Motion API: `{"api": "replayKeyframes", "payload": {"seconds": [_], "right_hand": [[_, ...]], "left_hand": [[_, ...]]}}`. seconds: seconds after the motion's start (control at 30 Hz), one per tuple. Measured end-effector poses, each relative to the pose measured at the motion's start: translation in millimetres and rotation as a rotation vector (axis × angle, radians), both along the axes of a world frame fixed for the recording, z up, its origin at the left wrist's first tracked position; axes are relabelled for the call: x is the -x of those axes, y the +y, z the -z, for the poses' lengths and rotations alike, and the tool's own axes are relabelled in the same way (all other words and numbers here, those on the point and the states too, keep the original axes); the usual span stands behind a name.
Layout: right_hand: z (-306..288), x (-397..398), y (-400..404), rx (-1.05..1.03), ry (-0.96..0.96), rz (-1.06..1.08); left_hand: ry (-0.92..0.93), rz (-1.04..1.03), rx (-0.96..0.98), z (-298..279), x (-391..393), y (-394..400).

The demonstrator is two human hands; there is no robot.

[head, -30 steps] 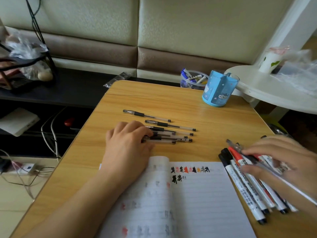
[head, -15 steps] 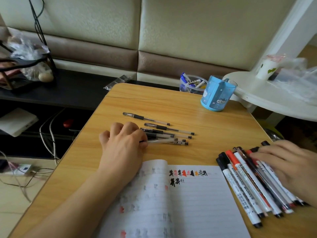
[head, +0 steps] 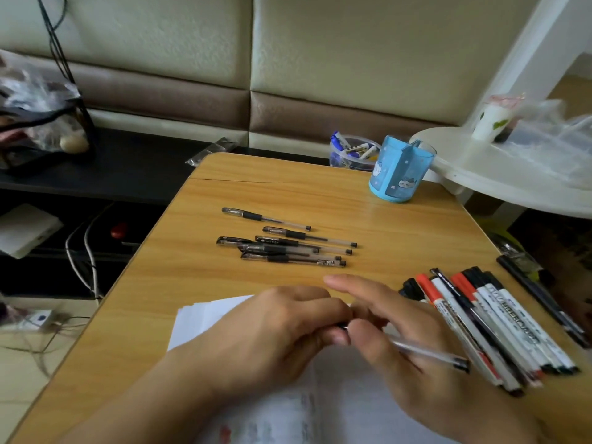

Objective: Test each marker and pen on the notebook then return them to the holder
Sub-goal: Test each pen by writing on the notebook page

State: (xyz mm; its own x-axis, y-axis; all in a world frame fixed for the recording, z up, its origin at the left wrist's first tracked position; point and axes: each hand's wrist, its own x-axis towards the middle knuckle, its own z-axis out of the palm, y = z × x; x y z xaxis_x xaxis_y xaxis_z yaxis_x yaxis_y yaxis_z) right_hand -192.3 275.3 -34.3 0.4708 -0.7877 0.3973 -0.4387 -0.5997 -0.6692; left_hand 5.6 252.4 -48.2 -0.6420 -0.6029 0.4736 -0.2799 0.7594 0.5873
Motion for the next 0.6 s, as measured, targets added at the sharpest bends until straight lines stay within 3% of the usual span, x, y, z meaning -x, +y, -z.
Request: {"api": "replayKeyframes", "payload": {"seconds": [0.3,0.47,0.6], "right_hand": [[7,4,-3,-0.005,-0.015,-0.071],[13,2,0,-0.044,-0.070,-0.013],[14,4,1,-0.024,-0.045,-0.011]], "left_hand": [[-0.062,0.032,0.054,4,-2,0],[-0.040,0.038,-0.024,4,-3,-2],[-0.077,0.027,0.055,3,-1,0]]}}
